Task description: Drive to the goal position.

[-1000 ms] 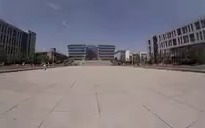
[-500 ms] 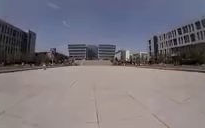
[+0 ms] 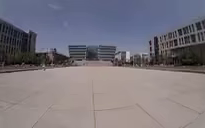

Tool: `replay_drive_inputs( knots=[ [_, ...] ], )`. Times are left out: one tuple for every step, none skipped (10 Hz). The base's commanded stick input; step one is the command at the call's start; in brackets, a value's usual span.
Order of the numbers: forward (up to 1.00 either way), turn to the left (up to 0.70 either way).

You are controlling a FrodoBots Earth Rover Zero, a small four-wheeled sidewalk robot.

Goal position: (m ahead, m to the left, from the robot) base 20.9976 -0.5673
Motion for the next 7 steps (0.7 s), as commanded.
replay_drive_inputs(
  knots=[
    [0.70,0.02],
    [0.70,0.02],
    [0.70,0.02],
    [0.70,0.02],
    [0.70,0.02],
    [0.70,0.02],
    [0.70,0.02]
  ],
)
